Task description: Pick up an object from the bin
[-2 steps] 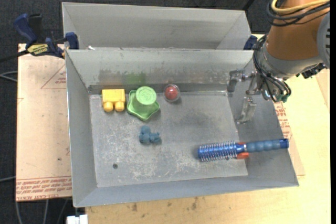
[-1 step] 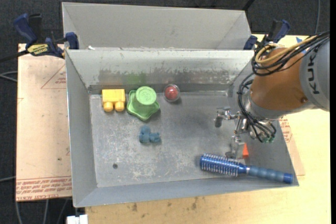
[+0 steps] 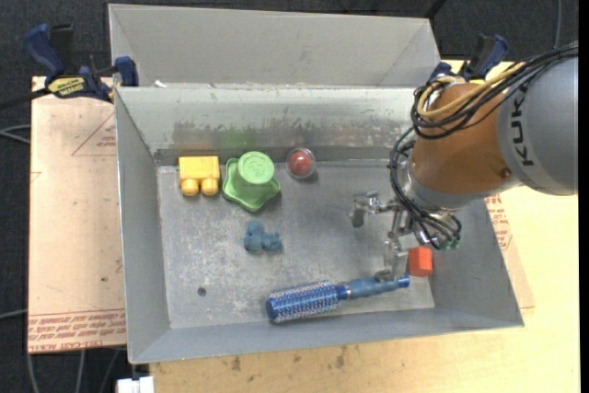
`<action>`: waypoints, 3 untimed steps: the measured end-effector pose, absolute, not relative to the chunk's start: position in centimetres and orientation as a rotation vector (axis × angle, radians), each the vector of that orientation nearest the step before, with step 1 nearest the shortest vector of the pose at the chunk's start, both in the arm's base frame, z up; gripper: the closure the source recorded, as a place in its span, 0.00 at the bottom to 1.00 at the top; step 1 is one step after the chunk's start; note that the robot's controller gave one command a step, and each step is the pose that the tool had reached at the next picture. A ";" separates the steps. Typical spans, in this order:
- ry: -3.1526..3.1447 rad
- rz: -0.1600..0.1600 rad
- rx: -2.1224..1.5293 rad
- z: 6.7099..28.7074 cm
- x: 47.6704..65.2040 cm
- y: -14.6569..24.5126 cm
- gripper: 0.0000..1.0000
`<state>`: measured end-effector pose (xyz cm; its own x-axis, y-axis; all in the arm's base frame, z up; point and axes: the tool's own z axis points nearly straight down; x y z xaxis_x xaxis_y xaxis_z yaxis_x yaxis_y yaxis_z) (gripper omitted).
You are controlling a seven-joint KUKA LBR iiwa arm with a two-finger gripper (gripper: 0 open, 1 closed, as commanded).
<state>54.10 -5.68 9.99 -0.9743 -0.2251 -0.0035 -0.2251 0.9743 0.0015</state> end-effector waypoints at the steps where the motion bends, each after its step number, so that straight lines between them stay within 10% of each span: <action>1: 3.088 -0.005 -0.554 10.0 55.5 -14.4 0.00; 2: 3.082 0.006 -0.609 6.8 54.4 -10.2 0.00; 3: 3.000 0.021 -0.929 7.0 55.1 -14.5 0.00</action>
Offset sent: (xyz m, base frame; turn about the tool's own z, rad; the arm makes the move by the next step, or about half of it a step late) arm 0.0129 -0.0835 0.0001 -0.1342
